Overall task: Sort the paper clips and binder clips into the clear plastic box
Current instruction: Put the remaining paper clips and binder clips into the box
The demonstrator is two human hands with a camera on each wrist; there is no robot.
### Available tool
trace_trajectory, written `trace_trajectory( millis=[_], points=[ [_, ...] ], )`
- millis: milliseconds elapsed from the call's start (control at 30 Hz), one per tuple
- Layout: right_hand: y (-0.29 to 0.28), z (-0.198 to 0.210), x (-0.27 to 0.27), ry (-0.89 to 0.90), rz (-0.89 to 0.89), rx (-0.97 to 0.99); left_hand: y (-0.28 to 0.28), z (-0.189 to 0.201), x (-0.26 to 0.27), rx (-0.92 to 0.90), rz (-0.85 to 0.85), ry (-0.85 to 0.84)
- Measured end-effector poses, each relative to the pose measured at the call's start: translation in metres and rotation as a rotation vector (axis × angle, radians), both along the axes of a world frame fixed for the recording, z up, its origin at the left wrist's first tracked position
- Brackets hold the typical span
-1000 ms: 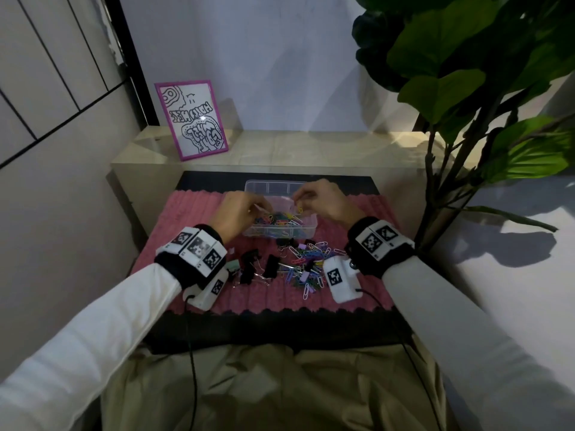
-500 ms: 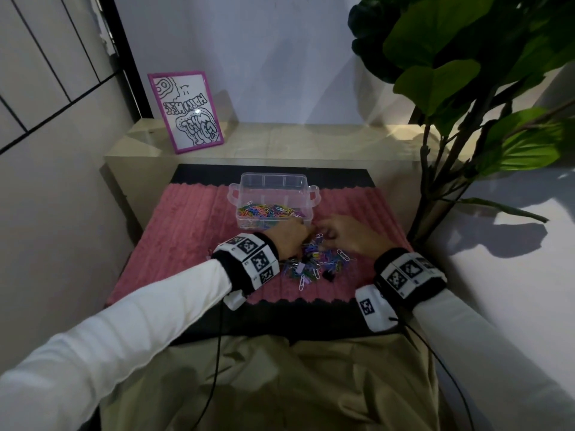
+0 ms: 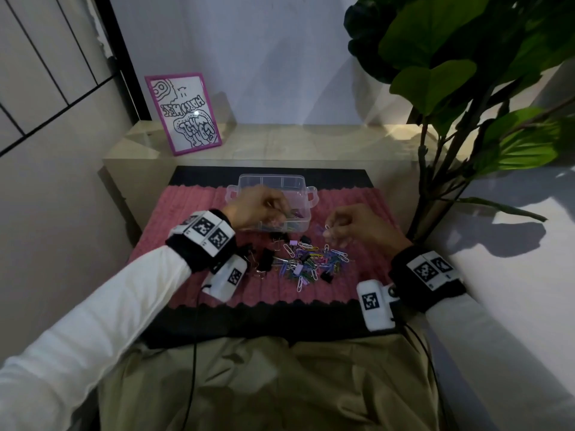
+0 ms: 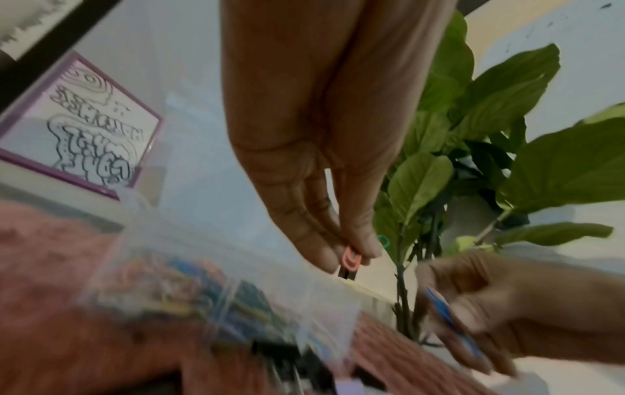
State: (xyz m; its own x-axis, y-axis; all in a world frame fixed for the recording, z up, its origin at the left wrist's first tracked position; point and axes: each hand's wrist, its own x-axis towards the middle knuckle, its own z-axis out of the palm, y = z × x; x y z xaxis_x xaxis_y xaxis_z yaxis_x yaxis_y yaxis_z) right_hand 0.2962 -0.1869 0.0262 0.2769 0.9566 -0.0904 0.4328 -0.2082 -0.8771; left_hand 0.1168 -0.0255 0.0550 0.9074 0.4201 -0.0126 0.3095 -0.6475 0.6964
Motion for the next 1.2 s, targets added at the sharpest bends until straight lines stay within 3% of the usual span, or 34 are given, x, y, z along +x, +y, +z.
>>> trace_trajectory(
  millis=[133, 233, 400, 533, 633, 700, 767, 867, 933, 1033, 1200],
  points=[
    [0.0, -0.002, -0.004, 0.005, -0.002, -0.029, 0.029, 0.008, -0.001, 0.189, 0.144, -0.064],
    [0.004, 0.003, -0.008, -0.007, -0.015, -0.006, 0.042, 0.003, -0.004, 0.293, 0.156, 0.025],
    [0.046, 0.024, -0.013, -0.071, -0.082, 0.1, 0.043, -0.008, -0.008, 0.338, 0.182, 0.082],
    [0.073, 0.031, -0.022, -0.188, -0.016, 0.011, 0.03, -0.007, -0.008, 0.41, 0.193, -0.004],
    [0.063, 0.03, -0.026, -0.4, 0.006, 0.038, 0.0, -0.002, -0.004, 0.397, 0.064, -0.032],
    [0.044, 0.024, -0.022, -0.532, 0.01, 0.103, -0.02, -0.003, 0.002, 0.281, -0.082, 0.099],
    [0.022, 0.016, -0.015, -0.654, 0.057, 0.013, -0.035, -0.009, 0.013, 0.249, -0.229, 0.264],
    [-0.004, 0.005, -0.01, -0.639, 0.147, -0.295, -0.049, -0.02, 0.033, 0.353, -0.309, 0.431],
    [-0.009, -0.006, -0.011, -0.63, 0.183, -0.36, -0.055, -0.024, 0.044, 0.414, -0.314, 0.474],
    [-0.007, -0.018, -0.015, -0.568, 0.178, -0.275, -0.06, -0.026, 0.053, 0.424, -0.282, 0.513],
    [-0.008, -0.011, -0.003, -0.507, 0.061, -0.114, -0.056, -0.026, 0.057, 0.34, -0.252, 0.422]
  ],
)
